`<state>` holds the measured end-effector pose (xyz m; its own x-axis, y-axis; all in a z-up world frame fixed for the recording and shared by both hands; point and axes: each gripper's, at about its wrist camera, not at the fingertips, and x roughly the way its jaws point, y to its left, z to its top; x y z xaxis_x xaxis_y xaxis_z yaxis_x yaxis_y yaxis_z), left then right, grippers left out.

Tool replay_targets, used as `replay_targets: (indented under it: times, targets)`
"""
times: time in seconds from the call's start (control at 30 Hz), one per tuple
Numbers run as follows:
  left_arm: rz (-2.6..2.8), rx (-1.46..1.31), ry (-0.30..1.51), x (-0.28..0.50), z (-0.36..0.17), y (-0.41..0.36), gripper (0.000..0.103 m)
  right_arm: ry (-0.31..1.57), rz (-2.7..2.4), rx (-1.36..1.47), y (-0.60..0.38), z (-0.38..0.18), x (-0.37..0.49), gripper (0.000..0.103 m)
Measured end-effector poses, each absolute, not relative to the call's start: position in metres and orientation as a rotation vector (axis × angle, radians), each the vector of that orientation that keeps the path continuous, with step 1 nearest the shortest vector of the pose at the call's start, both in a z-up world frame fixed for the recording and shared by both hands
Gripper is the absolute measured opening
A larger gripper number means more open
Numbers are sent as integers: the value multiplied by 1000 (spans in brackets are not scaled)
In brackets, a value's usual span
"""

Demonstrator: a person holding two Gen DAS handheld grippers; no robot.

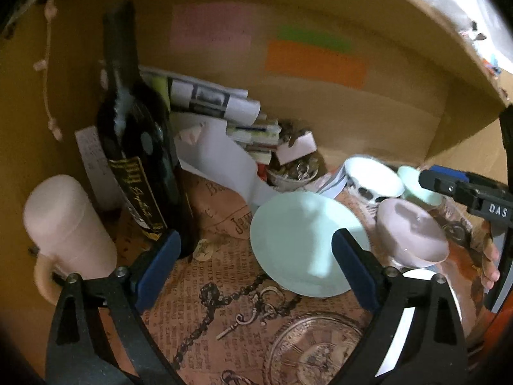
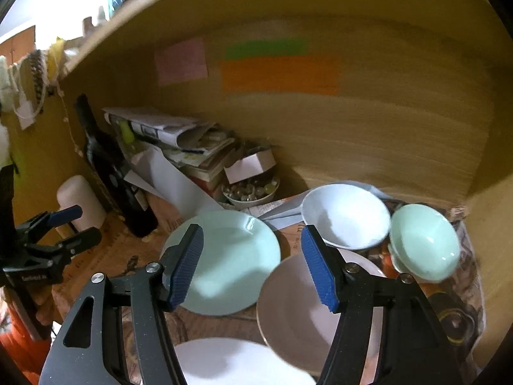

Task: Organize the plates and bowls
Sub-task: 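Move both tools to the mint green plate and close on its rim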

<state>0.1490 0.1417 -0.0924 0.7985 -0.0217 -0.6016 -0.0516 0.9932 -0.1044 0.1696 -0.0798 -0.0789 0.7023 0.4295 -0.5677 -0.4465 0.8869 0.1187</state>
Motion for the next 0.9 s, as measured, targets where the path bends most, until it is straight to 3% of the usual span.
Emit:
replay_targets:
  times: [0.4, 0.63, 0.9]
  targets:
    - [-26, -125, 824, 207, -141, 145, 97, 817, 470, -157, -44, -118, 236, 60]
    - [-51, -122, 878, 220, -164, 144, 96, 945, 486, -204, -33, -141, 270, 48]
    - [-82, -123, 953, 230, -179, 142, 69, 1077, 500, -203, -28, -167, 298, 39]
